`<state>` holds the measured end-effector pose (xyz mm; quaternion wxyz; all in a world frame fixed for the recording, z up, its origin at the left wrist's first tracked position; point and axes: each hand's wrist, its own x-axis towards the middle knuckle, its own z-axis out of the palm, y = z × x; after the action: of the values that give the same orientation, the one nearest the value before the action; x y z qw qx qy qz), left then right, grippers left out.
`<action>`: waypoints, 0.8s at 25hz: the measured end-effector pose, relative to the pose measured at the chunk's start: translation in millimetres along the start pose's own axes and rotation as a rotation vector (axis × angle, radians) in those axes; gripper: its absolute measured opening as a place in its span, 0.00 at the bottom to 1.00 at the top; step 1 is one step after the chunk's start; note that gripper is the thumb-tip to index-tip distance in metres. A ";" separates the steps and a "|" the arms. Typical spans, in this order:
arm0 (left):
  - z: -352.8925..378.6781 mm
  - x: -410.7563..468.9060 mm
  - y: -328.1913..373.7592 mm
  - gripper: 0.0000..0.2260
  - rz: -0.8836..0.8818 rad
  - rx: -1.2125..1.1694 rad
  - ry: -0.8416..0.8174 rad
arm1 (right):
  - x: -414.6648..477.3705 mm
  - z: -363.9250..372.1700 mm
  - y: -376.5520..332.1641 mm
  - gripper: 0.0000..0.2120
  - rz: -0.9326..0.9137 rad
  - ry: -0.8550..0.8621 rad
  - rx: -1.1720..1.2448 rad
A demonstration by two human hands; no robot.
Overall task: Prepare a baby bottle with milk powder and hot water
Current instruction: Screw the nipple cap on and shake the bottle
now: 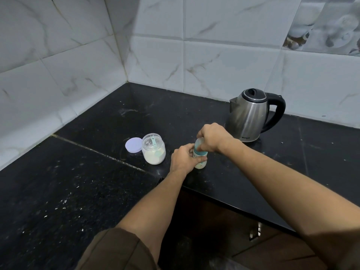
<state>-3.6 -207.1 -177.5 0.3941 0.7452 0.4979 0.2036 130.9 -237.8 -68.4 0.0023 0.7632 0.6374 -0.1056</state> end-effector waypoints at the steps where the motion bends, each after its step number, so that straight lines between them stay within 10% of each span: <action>1: -0.3 0.5 0.0 0.25 0.000 -0.003 -0.002 | 1.9 -0.2 -0.7 0.24 0.004 0.000 -0.010; 12: -2.8 -5.2 6.9 0.16 0.025 0.069 0.034 | 1.4 10.3 -1.2 0.22 -0.057 0.027 -0.117; 20: -24.5 3.1 28.8 0.18 0.110 0.070 0.069 | -26.7 44.3 26.9 0.65 -0.136 0.016 0.465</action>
<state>-2.5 -200.5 -140.2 0.3386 0.7772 0.4765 0.2330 145.7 -274.9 -110.8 -0.1855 0.6995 0.6458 -0.2434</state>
